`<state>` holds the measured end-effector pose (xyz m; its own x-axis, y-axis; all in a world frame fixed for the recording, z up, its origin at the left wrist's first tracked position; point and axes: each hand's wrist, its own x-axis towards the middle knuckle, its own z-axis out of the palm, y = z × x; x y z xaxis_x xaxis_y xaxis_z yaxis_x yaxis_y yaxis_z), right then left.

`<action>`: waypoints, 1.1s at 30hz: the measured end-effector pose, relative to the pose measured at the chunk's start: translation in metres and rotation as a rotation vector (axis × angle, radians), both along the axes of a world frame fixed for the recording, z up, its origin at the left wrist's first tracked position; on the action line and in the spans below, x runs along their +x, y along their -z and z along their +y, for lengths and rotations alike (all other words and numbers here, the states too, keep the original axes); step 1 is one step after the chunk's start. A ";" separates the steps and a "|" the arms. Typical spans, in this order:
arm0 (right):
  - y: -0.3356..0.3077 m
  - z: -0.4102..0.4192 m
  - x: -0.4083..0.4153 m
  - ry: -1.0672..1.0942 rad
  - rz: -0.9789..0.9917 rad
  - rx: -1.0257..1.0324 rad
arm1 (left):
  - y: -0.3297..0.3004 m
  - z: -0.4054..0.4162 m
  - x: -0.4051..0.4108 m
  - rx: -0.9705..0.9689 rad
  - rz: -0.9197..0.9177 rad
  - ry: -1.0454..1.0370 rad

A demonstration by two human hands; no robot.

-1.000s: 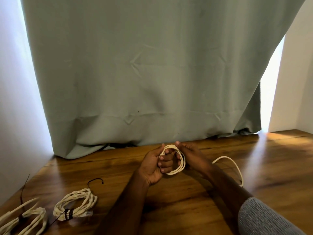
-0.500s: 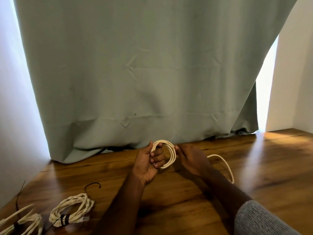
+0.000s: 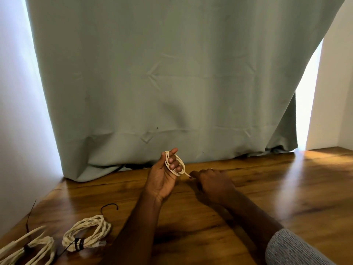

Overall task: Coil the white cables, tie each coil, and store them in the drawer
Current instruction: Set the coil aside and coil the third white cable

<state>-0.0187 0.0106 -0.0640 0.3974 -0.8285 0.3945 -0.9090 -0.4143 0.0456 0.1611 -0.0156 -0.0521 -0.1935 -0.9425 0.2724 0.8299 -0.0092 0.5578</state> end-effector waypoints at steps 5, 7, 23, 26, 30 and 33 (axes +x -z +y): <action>0.003 0.003 0.001 -0.114 -0.075 0.112 | 0.004 -0.007 0.002 -0.026 -0.074 -0.095; 0.006 0.003 0.002 -0.216 -0.167 0.185 | 0.006 -0.008 0.000 -0.014 -0.129 -0.156; -0.007 0.011 0.009 -0.606 -0.786 0.679 | 0.012 0.000 -0.010 -0.021 -0.452 -0.388; -0.004 0.008 0.006 -0.637 -0.908 0.711 | 0.014 0.004 -0.016 -0.095 -0.621 -0.397; -0.007 0.010 0.002 -0.610 -0.910 0.714 | 0.017 0.005 -0.016 -0.164 -0.766 -0.398; -0.010 0.010 0.002 -0.677 -0.980 0.802 | 0.019 0.005 -0.014 -0.182 -0.801 -0.371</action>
<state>-0.0165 0.0210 -0.0545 0.6440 -0.7192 0.2608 -0.0576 -0.3855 -0.9209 0.1471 -0.0110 -0.0708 -0.0813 -0.9377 0.3379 0.1241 0.3268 0.9369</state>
